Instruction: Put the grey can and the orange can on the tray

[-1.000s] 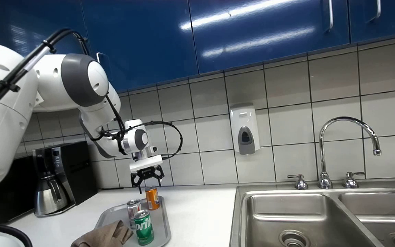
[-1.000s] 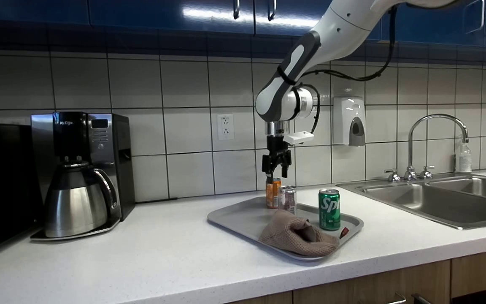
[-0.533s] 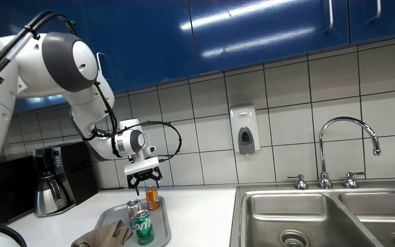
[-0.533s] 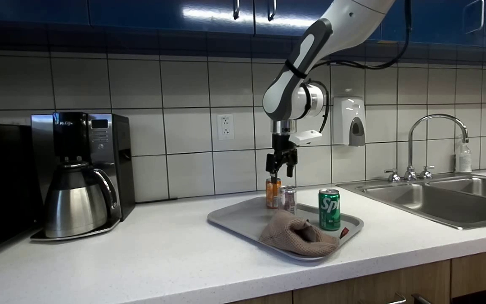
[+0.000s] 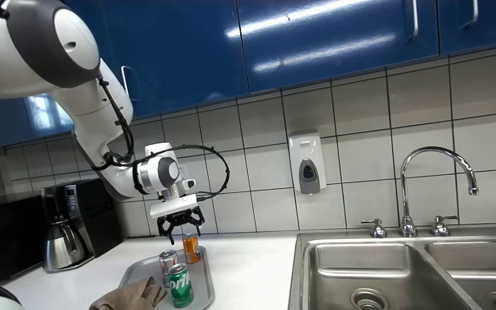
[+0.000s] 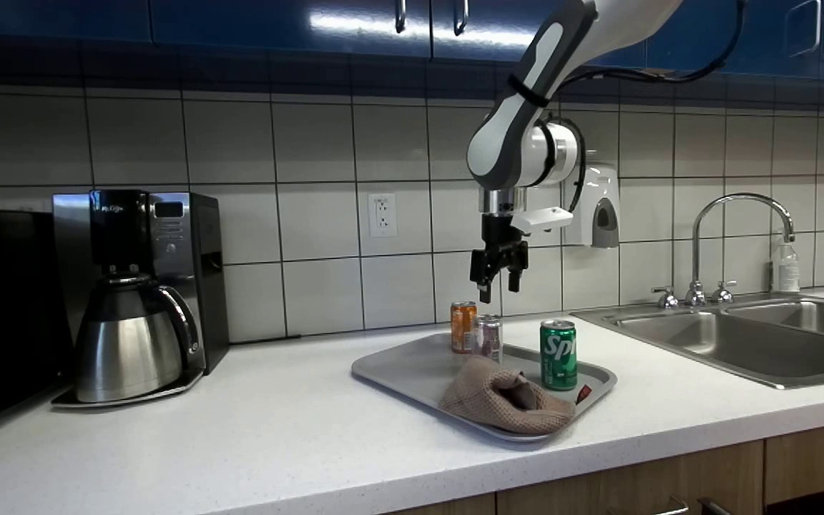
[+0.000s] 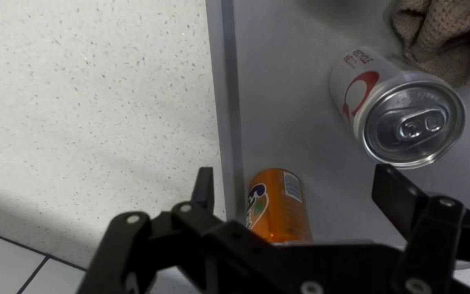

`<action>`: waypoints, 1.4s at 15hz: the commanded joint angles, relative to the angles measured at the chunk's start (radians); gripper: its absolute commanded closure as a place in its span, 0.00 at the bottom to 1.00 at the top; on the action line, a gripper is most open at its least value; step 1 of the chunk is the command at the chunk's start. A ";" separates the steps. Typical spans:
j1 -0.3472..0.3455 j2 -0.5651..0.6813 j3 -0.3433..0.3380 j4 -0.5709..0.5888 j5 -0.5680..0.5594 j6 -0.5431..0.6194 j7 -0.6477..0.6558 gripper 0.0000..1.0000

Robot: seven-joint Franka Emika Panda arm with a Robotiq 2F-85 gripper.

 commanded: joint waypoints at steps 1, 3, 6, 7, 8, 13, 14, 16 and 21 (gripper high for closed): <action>-0.021 -0.123 0.009 -0.115 -0.004 -0.011 0.023 0.00; -0.025 -0.161 0.012 -0.154 0.006 -0.016 0.016 0.00; -0.027 -0.219 0.014 -0.219 0.021 -0.027 0.002 0.00; -0.027 -0.237 0.015 -0.241 0.027 -0.031 -0.004 0.00; -0.026 -0.255 0.013 -0.263 0.035 -0.028 0.004 0.00; -0.021 -0.330 0.008 -0.342 0.071 -0.030 0.042 0.00; -0.021 -0.342 0.007 -0.352 0.082 -0.032 0.044 0.00; -0.019 -0.359 0.006 -0.367 0.094 -0.035 0.051 0.00; -0.016 -0.384 0.005 -0.389 0.098 -0.041 0.067 0.00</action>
